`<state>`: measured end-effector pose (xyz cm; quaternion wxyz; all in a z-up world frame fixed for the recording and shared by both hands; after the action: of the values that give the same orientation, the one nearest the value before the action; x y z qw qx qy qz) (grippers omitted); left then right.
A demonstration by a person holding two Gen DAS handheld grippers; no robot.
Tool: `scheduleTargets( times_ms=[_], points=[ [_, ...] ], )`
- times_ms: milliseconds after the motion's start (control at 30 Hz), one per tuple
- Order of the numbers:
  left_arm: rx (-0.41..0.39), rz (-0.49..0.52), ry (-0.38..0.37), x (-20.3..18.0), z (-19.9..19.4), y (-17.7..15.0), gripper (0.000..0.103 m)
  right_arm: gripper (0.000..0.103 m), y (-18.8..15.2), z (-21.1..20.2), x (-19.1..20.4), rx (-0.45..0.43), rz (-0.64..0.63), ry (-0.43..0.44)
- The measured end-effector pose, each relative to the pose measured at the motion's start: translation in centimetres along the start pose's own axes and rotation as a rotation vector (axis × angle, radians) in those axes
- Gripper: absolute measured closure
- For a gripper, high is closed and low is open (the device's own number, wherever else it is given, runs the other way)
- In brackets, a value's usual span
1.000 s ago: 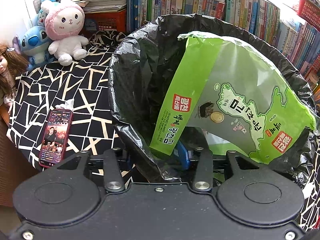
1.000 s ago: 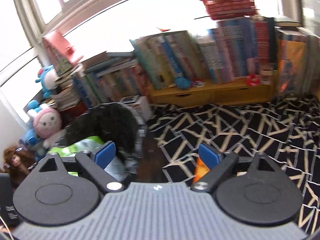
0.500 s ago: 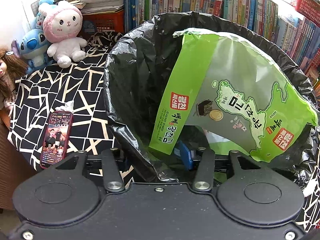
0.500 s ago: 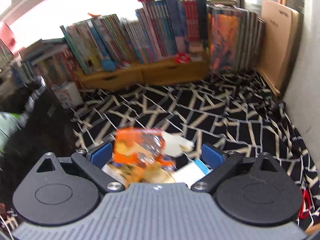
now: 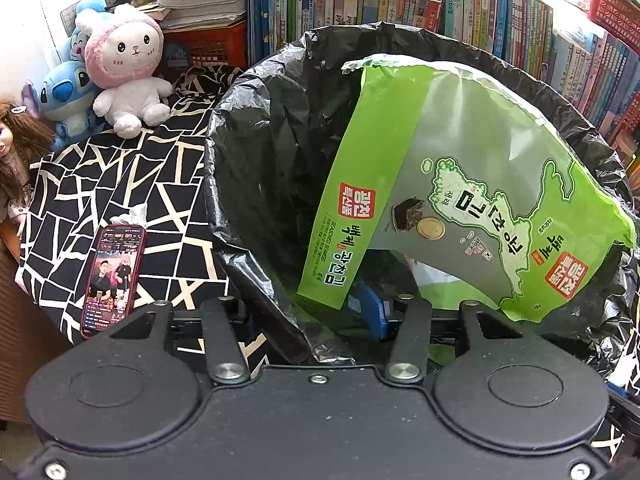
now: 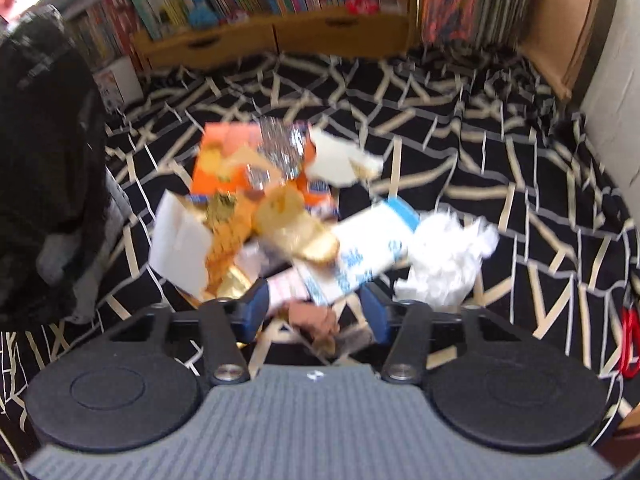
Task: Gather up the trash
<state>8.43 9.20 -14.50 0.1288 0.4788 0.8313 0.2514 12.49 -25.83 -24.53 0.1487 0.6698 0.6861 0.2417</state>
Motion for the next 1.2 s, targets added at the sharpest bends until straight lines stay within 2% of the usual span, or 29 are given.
scheduleTargets(
  times_ms=[167,367,433,533,733,1000,1200],
  points=[
    [-0.001,0.012,0.007,-0.1,0.0,0.0,0.055,0.045,-1.2,1.9,-0.4,0.06,0.028,-0.011],
    [-0.001,0.021,0.01,-0.2,0.0,0.0,0.054,0.045,-1.5,3.0,-0.3,0.078,0.037,-0.003],
    [-0.002,0.025,0.011,-0.2,0.0,0.1,0.054,0.057,-1.4,3.1,-0.1,0.075,0.04,0.004],
    [-0.002,0.024,0.01,-0.2,0.1,0.0,0.054,0.069,-1.1,2.9,0.1,0.072,0.052,0.03],
    [-0.001,0.021,0.008,-0.1,0.1,0.0,0.054,0.073,-1.2,2.3,0.2,0.062,0.052,0.051],
    [-0.001,0.017,0.005,-0.1,0.1,-0.1,0.054,0.074,0.6,-0.4,0.5,-0.022,0.089,0.098],
    [0.0,0.017,0.007,0.0,0.2,-0.1,0.054,0.074,4.3,-4.7,1.8,-0.147,0.111,0.178]
  ],
)
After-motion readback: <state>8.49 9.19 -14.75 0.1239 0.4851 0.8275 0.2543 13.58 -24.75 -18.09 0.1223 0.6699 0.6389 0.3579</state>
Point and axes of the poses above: each gripper's, at about its wrist camera, not at the fingertips, and z roughly the way its jaws point, x to its left, y to its top, the point moved 8 cm from there along z, roughly the way its jaws point, and after that the axes turned 3 degrees about y, right-handed, at the moved point
